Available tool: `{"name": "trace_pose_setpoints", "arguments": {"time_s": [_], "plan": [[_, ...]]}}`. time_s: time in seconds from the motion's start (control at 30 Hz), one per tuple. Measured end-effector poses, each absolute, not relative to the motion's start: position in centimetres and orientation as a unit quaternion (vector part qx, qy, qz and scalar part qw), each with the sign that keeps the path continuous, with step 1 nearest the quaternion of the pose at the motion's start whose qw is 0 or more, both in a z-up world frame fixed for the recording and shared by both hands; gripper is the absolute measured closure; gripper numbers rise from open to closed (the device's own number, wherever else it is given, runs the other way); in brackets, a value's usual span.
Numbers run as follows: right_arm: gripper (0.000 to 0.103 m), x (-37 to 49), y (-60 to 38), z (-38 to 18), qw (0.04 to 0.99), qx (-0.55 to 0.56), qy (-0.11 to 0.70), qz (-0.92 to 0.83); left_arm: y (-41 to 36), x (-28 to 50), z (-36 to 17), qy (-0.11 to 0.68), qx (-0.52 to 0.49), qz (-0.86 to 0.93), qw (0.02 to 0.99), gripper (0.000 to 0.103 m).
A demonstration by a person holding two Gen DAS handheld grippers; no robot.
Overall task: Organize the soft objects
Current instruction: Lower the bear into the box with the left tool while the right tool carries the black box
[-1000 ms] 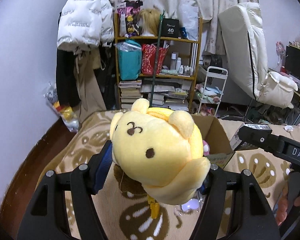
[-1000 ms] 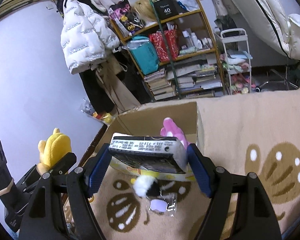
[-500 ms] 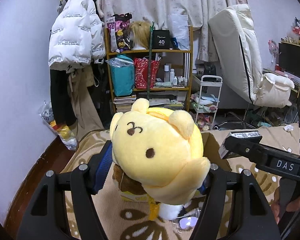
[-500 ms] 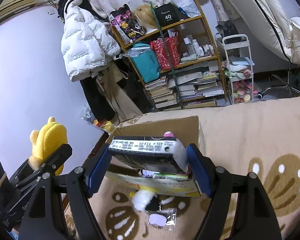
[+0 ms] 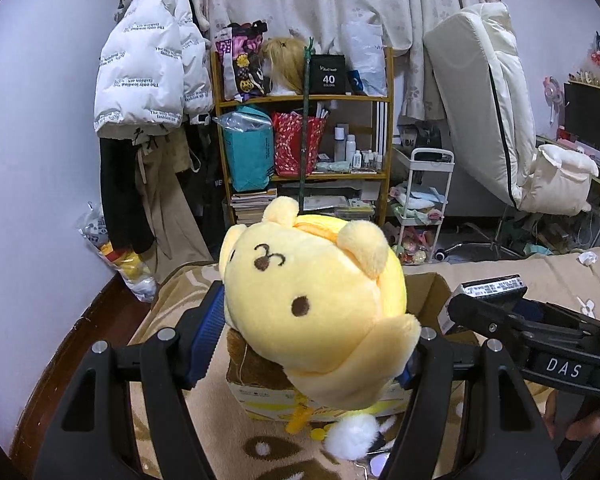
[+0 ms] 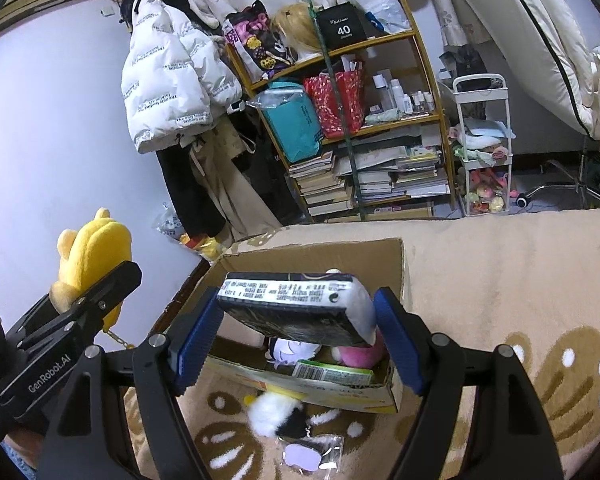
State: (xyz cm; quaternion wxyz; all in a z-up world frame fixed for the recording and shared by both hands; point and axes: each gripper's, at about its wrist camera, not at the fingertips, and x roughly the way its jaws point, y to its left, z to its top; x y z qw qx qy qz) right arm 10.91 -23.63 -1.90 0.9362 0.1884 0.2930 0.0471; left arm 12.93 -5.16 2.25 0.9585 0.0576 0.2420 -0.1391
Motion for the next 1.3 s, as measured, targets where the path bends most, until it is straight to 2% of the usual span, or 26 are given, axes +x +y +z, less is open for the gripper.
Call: {"name": "trace_pose_setpoints", "arguments": {"time_s": [0.97, 1.3], "plan": [[0.021, 14.2, -22.2, -5.4, 0.927, 0.154, 0.336, 0.065, -5.5, 16.5, -2.3, 0.301, 0.063, -0.137, 0.942, 0.032], [0.021, 14.8, -21.8, -6.1, 0.923, 0.138, 0.354, 0.066, -4.3, 17.6, -3.1, 0.327, 0.017, -0.146, 0.933, 0.026]]}}
